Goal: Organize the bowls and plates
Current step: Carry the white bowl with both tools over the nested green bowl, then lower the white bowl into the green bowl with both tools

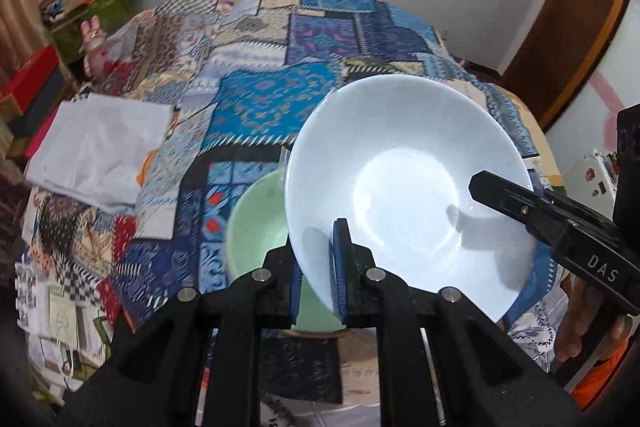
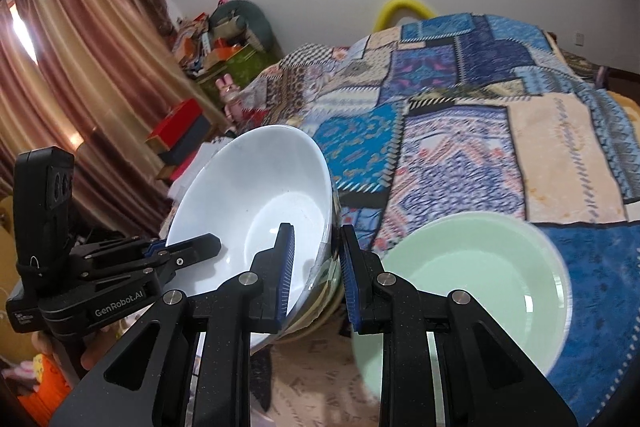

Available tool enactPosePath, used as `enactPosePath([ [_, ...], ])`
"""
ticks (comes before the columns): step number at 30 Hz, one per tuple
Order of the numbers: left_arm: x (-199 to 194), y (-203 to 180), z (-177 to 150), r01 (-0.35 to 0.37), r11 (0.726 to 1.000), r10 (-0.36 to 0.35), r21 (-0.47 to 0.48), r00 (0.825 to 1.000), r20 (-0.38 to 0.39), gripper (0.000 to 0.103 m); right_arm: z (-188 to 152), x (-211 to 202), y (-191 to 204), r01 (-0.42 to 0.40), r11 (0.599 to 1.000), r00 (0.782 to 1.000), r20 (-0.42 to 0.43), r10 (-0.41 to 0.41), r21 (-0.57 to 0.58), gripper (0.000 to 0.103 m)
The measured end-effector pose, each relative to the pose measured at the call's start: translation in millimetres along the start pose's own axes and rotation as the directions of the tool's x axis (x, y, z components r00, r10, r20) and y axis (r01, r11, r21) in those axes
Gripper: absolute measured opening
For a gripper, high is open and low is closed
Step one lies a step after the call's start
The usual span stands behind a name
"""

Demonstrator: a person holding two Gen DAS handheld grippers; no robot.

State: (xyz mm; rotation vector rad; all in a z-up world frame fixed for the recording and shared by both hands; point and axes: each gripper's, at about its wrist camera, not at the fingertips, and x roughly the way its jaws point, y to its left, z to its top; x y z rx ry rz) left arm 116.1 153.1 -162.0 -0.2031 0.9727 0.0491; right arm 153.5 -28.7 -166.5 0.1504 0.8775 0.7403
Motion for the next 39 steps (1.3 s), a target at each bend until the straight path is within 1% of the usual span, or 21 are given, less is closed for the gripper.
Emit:
enactPosePath([
  [4, 7, 17, -7, -0.008, 1.0, 0.008, -0.024, 1.0, -0.025, 0.013, -5, 19, 8, -0.015, 1.0, 0.999, -0.034, 0.014, -0.003, 0.021],
  [11, 27, 35, -15, -0.015, 0.999, 0.012, -0.052, 0.998, -0.069, 0.013, -14, 40, 14, -0.01, 1.0, 0.996, -0.084, 0.009, -0.014, 0.021],
  [24, 56, 46, -24, -0.009, 0.998, 0.002, -0.059, 0.992, -0.126, 0.013, -25, 64, 9, 0.011, 1.0, 0.987, -0.158, -0.011, 0.0, 0.021],
  [27, 61, 43, -24, -0.033, 0.999, 0.028, -0.04, 0.992, -0.123, 0.013, -27, 66, 7, 0.017, 1.0, 0.985, -0.172, -0.017, 0.002, 0.02],
  [28, 61, 42, -24, -0.041, 0.999, 0.036, -0.034, 0.992, -0.118, 0.014, -28, 66, 6, 0.018, 1.0, 0.985, -0.174, -0.017, 0.002, 0.02],
  [31, 61, 44, -22, -0.037, 0.998, 0.032, -0.046, 0.993, -0.115, 0.014, -25, 63, 5, 0.026, 1.0, 0.985, -0.168, -0.026, -0.005, 0.021],
  [34, 62, 44, -20, -0.042, 0.998, 0.037, -0.048, 0.993, -0.116, 0.014, -22, 58, 6, 0.027, 1.0, 0.988, -0.155, -0.028, -0.012, 0.023],
  [39, 62, 34, -16, -0.084, 0.996, 0.083, 0.0, 0.988, -0.128, 0.015, -23, 54, 10, 0.067, 0.995, 0.987, -0.142, -0.076, -0.072, 0.023],
])
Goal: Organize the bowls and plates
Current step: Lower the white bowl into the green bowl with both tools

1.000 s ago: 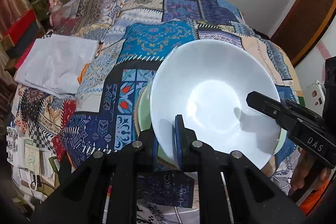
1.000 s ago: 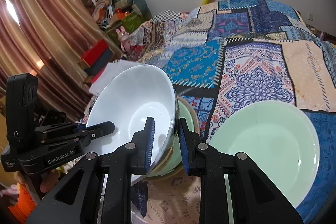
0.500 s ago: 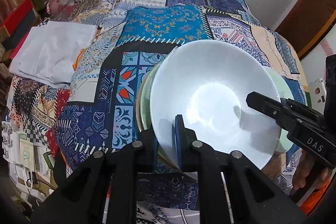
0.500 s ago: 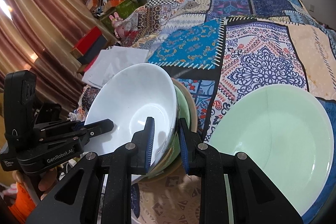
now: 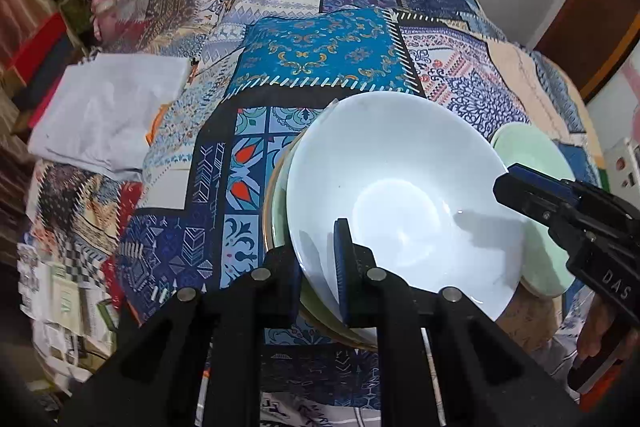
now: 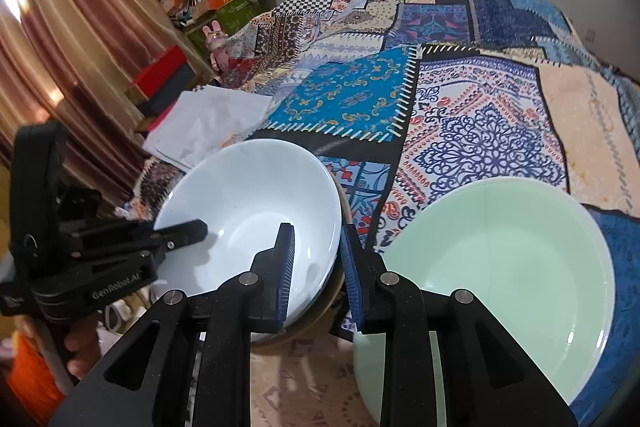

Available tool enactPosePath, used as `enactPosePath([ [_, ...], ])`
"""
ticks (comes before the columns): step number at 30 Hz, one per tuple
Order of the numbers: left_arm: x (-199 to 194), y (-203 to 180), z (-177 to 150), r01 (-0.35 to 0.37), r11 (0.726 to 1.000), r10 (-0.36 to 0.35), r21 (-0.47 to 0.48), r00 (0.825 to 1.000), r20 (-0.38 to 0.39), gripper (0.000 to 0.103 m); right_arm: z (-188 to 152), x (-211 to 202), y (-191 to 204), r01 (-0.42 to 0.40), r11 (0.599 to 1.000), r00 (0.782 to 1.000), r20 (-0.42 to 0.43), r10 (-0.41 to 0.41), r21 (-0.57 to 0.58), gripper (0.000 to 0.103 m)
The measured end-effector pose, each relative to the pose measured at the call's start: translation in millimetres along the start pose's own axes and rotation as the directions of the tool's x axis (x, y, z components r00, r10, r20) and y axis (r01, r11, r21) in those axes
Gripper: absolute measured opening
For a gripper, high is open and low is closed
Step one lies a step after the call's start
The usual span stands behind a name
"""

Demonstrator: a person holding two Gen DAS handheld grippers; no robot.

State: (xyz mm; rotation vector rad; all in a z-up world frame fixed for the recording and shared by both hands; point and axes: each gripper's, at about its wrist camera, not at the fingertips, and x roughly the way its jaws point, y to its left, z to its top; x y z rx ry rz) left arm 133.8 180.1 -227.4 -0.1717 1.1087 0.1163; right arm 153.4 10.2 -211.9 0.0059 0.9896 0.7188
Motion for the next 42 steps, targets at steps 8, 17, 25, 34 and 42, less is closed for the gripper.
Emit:
enactPosePath([
  [8, -8, -21, 8, -0.082, 0.992, 0.081, 0.094, 0.997, 0.016, 0.036, -7, 2, -6, -0.01, 1.0, 1.0, -0.023, 0.01, 0.008, 0.024],
  [17, -27, -6, 10, -0.069, 0.996, 0.065, 0.058, 0.996, 0.068, 0.044, -6, -5, -8, -0.017, 1.0, 1.0, -0.007, 0.017, 0.008, 0.034],
  [25, -15, 16, 1, -0.048, 0.999, 0.047, 0.007, 0.998, 0.031, 0.055, -5, 1, -11, -0.024, 0.999, 1.0, -0.014, 0.025, 0.029, 0.036],
  [34, 18, 32, -17, 0.097, 0.991, -0.103, -0.089, 0.992, -0.073, 0.055, -6, 23, -9, -0.028, 0.999, 0.998, -0.06, 0.029, 0.021, 0.036],
  [42, 31, 36, -22, 0.188, 0.973, -0.2, -0.131, 0.976, -0.084, 0.052, -6, 37, -4, -0.022, 1.0, 0.995, -0.094, 0.022, -0.001, 0.039],
])
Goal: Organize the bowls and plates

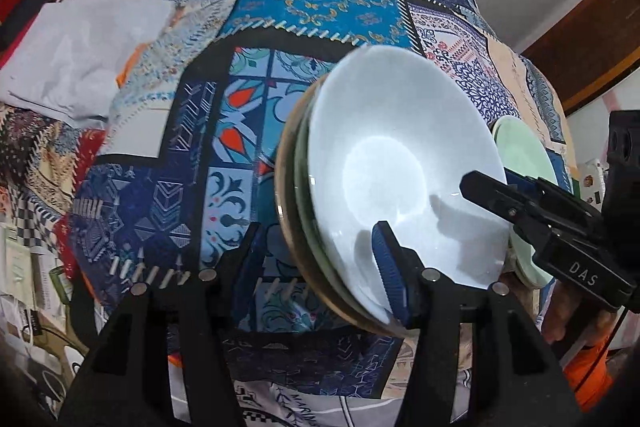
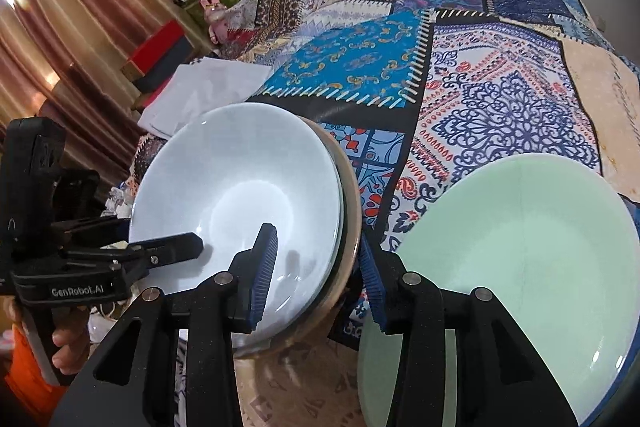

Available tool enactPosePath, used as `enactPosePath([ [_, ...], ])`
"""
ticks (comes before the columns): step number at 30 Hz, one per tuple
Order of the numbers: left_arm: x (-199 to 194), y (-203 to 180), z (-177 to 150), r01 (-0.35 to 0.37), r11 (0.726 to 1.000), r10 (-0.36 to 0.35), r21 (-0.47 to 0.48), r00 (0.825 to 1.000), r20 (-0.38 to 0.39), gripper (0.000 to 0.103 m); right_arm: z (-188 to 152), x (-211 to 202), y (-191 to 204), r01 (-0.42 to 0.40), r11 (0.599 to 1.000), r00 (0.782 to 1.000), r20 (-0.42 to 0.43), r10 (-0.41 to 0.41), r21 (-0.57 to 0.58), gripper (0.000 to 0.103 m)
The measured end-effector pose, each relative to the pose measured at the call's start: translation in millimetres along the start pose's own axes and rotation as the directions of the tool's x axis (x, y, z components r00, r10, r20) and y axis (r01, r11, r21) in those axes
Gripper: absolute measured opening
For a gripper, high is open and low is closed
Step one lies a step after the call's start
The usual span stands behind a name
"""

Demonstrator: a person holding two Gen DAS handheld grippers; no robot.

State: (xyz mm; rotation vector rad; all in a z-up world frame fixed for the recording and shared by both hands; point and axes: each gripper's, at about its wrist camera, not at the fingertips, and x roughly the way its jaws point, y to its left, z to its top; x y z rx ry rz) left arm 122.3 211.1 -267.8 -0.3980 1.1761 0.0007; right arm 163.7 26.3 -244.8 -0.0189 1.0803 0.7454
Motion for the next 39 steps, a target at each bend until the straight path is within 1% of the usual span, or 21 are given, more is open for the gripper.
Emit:
enactPosePath([
  [2, 5, 0, 0, 0.019, 1.0, -0.02, -0.006, 1.0, -0.014, 0.045, 2, 2, 2, 0.008, 1.0, 1.0, -0.002, -0.008, -0.007, 0.039],
  [5, 7, -3, 1, 0.044, 0.999, -0.044, -0.01, 0.999, -0.009, 0.041, 4, 6, 4, 0.02, 1.0, 1.0, -0.014, -0.02, -0.015, 0.039],
  [10, 6, -1, 0, 0.05, 0.999, -0.05, -0.015, 0.999, 0.009, 0.04, 4, 18, 7, 0.038, 0.998, 0.998, -0.047, -0.04, -0.041, 0.039],
  [14, 5, 2, 1, 0.058, 0.998, -0.058, -0.024, 0.998, 0.014, 0.04, 1, 22, 13, 0.08, 0.993, 0.996, -0.038, -0.083, -0.082, 0.039],
  [17, 3, -2, -1, 0.038, 0.999, -0.038, -0.007, 0.999, 0.022, 0.04, 3, 21, 11, 0.085, 0.994, 0.996, -0.032, -0.088, -0.072, 0.035],
  [18, 3, -2, -1, 0.033, 0.999, -0.033, -0.007, 0.999, 0.023, 0.04, 4, 20, 8, 0.082, 0.995, 0.996, -0.031, -0.084, -0.058, 0.03],
  [20, 2, -3, -1, 0.027, 1.0, -0.027, -0.007, 0.999, 0.024, 0.04, 5, 19, 3, 0.073, 0.997, 0.997, -0.029, -0.074, -0.03, 0.023],
  [21, 2, -4, -1, 0.02, 1.0, -0.02, -0.006, 1.0, 0.023, 0.04, 5, 18, 0, 0.065, 0.998, 0.998, -0.027, -0.065, -0.016, 0.023],
  [27, -2, -9, -1, -0.017, 1.0, 0.017, 0.01, 0.999, 0.033, 0.041, 6, 15, 4, 0.061, 0.998, 0.998, -0.011, -0.061, 0.002, 0.022],
  [33, -4, -9, 1, -0.002, 1.0, 0.002, 0.002, 0.999, 0.035, 0.041, 9, 11, 2, 0.049, 0.998, 0.999, 0.003, -0.049, 0.026, 0.022],
  [39, -11, -16, 3, 0.001, 1.0, -0.003, 0.023, 0.998, 0.064, 0.041, 11, 2, 1, 0.049, 0.998, 0.998, 0.024, -0.05, 0.031, 0.023],
])
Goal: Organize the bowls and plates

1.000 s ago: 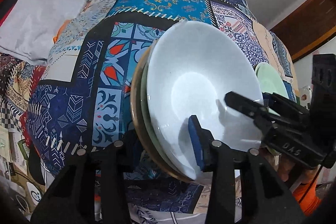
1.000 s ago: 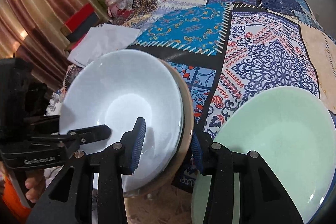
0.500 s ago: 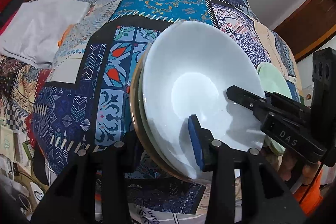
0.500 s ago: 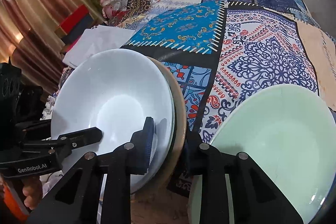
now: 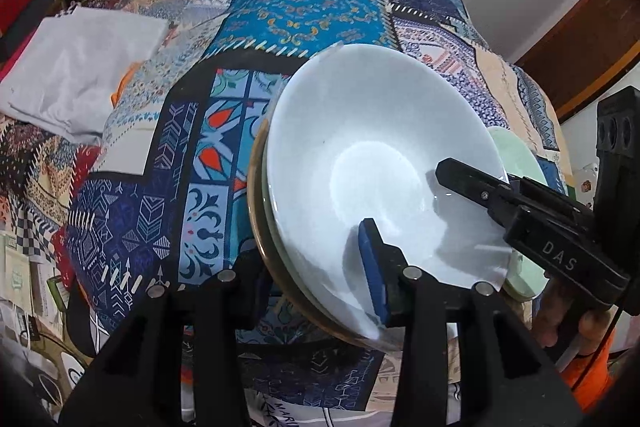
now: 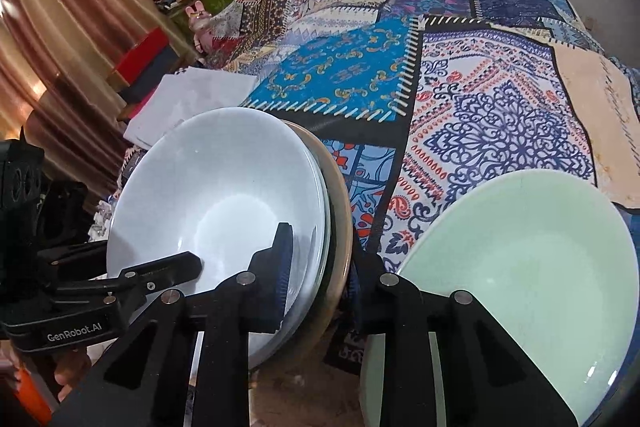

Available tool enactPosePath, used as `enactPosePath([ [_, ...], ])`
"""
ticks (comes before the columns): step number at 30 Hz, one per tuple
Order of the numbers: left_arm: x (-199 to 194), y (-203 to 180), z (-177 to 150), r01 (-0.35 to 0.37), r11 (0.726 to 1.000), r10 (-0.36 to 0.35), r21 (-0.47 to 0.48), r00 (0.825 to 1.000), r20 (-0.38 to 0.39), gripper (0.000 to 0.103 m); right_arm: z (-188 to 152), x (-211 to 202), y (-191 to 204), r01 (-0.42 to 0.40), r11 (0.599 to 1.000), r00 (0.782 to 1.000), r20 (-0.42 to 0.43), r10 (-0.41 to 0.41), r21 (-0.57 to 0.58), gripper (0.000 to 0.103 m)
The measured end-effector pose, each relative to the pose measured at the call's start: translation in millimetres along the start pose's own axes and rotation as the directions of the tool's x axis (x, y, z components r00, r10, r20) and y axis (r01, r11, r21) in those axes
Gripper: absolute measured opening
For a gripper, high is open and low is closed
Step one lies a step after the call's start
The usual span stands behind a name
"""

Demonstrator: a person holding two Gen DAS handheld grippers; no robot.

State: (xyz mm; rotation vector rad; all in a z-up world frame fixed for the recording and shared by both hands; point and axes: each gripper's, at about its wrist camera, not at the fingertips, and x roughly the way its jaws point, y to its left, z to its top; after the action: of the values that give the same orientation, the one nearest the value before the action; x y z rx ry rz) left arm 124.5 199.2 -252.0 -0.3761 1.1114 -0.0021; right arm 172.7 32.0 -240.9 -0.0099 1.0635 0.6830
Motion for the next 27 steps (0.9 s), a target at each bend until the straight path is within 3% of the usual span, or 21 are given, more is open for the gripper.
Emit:
enactPosePath([
  [27, -15, -78, 22, 0.071, 0.992, -0.074, 0.101, 0.997, 0.027, 0.041, -1, -77, -42, 0.049, 0.996, 0.989, 0.138, -0.059, 0.08, 0.023],
])
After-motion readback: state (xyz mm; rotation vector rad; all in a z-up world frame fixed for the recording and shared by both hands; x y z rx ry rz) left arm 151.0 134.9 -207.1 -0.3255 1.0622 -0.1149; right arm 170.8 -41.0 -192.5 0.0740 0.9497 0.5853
